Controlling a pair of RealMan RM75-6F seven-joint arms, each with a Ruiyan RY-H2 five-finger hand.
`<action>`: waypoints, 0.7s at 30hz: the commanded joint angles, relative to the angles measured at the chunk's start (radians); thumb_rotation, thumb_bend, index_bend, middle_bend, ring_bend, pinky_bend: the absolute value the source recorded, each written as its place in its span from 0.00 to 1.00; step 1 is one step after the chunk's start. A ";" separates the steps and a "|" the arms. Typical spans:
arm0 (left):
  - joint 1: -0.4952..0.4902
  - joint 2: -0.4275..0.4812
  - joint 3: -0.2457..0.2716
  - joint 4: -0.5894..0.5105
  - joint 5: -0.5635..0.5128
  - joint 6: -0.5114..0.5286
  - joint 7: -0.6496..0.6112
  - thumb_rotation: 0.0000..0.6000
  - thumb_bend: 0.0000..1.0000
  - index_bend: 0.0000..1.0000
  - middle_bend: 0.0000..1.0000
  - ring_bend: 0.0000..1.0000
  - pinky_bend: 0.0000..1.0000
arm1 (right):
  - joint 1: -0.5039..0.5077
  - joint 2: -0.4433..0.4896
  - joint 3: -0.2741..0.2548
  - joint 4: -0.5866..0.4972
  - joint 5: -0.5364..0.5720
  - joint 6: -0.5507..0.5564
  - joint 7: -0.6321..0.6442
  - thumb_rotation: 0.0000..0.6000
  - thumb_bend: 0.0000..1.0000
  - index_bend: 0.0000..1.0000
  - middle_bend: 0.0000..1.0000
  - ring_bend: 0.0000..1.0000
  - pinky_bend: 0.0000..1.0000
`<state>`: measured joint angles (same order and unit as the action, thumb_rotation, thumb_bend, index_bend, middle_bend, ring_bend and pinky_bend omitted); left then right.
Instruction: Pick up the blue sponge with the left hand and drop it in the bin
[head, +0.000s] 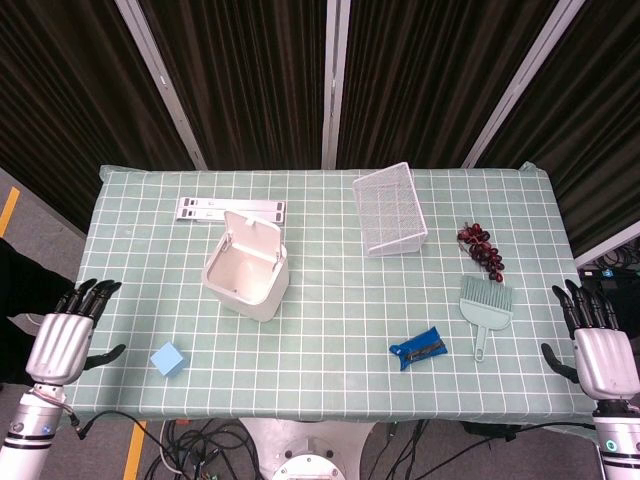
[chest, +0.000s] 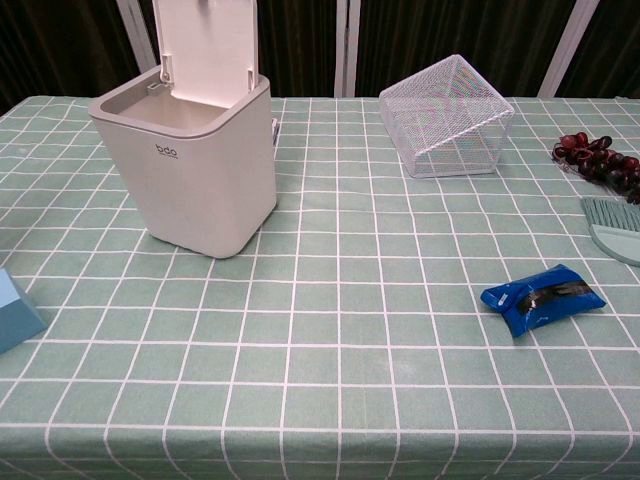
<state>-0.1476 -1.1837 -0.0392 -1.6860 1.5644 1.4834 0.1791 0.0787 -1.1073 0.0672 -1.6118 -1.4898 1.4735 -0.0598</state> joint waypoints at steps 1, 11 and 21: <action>0.000 0.000 0.003 -0.001 0.004 -0.001 0.001 1.00 0.00 0.15 0.15 0.10 0.22 | 0.000 -0.001 0.000 0.001 -0.001 -0.001 0.000 1.00 0.22 0.00 0.00 0.00 0.00; -0.008 0.028 0.044 -0.028 0.043 -0.037 -0.085 1.00 0.00 0.15 0.15 0.10 0.21 | 0.001 -0.002 0.000 0.002 -0.003 0.001 -0.002 1.00 0.22 0.00 0.00 0.00 0.00; -0.022 -0.007 0.113 -0.013 0.077 -0.127 -0.094 1.00 0.00 0.15 0.15 0.10 0.21 | 0.003 -0.006 0.000 0.019 0.003 -0.007 0.006 1.00 0.22 0.00 0.00 0.00 0.00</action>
<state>-0.1663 -1.1815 0.0669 -1.7058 1.6415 1.3664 0.0844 0.0811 -1.1128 0.0673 -1.5925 -1.4867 1.4666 -0.0538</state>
